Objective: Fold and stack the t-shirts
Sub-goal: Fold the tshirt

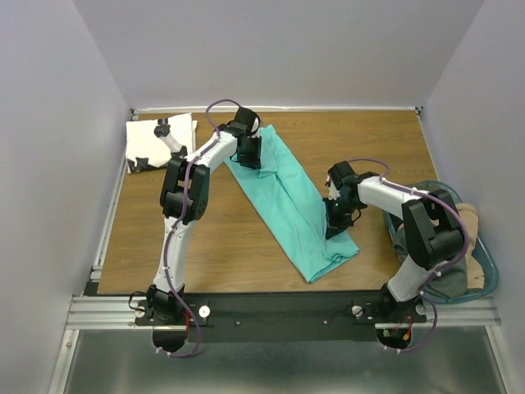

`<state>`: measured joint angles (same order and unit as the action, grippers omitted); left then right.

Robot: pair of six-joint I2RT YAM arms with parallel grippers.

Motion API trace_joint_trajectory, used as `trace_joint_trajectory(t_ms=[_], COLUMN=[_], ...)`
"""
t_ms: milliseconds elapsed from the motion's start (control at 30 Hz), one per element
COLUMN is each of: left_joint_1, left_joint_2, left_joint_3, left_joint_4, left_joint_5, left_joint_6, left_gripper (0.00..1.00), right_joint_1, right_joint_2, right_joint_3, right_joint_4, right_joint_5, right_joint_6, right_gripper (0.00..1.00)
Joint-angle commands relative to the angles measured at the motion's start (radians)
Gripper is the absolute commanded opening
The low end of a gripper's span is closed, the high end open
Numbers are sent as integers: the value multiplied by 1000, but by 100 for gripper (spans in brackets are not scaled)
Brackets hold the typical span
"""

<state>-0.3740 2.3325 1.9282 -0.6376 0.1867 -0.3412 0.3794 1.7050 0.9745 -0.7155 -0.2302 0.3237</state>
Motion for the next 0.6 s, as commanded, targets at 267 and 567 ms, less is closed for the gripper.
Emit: trace_joint_trajectory(t_ms=[267, 567], left_joint_1=[3, 3], left_joint_2=[156, 179], left_joint_3=[89, 164], left_joint_4=[13, 52], left_joint_5=[-4, 63], left_joint_6=[67, 61], left_gripper=[33, 33], right_joint_1=[104, 142], right_joint_2=[65, 50], right_joint_3=[1, 70], right_joint_4=[47, 41], right_joint_5=[20, 11], right_joint_6=[64, 121], right_gripper=[0, 0])
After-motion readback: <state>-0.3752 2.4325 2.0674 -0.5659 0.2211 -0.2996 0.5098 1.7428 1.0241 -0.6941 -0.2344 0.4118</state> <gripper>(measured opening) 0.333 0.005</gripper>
